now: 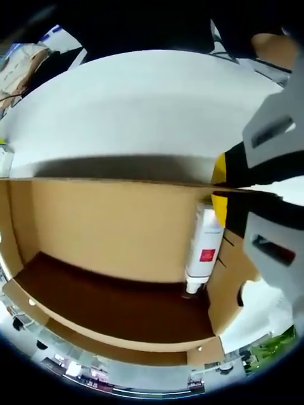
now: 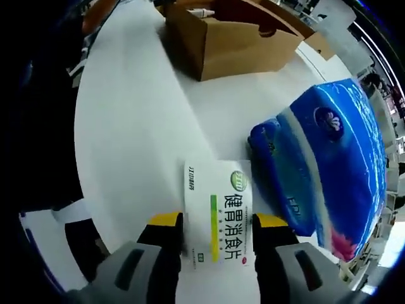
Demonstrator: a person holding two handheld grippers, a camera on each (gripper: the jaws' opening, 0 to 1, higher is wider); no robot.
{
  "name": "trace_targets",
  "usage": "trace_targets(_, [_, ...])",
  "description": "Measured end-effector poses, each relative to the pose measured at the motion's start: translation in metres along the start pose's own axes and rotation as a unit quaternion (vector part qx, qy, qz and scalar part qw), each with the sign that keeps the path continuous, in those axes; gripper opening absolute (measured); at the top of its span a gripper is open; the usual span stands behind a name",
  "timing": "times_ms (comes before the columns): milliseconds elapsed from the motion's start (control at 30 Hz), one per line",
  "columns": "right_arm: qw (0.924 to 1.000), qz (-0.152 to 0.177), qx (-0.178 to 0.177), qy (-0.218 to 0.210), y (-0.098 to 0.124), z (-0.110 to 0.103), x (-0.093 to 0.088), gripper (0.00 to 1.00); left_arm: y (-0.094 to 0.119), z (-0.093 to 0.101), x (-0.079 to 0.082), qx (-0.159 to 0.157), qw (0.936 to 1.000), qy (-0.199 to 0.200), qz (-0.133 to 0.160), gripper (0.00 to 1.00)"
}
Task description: Operate the shoe box by opening the lid, removing the specified soft item, and placing it in the target area until the item is outside and the box remains undamaged.
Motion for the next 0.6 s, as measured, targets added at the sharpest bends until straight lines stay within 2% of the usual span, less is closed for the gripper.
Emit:
trace_targets(200, [0.9999,-0.007,0.009,0.01,0.0,0.007,-0.001,0.43,0.0,-0.001,-0.001,-0.001,1.0,0.004,0.007,0.02])
trace_targets(333, [0.9987,-0.01,0.013,0.049,-0.001,0.009,0.0,0.43,0.0,-0.002,-0.001,-0.004,0.9999,0.008,0.013,0.02])
trace_targets(433, [0.998,-0.014,0.019,0.059,-0.002,0.011,0.001,0.43,0.0,-0.001,-0.001,-0.001,0.9998,0.012,0.016,0.02])
trace_targets(600, [0.9931,-0.027,0.037,0.108,-0.003,0.015,0.004,0.44,0.001,-0.002,-0.002,-0.005,0.9993,0.023,0.031,0.02])
Point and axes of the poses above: the point that each gripper's makers call its tool centre point, and the gripper's own axes: y roughly backward along the fingers, z roughly to its right, x roughly out of its top, the point moved 10 cm from there along y, roughly backward along the fingers, and after that the axes turned 10 degrees about x, right-handed, at the moved point
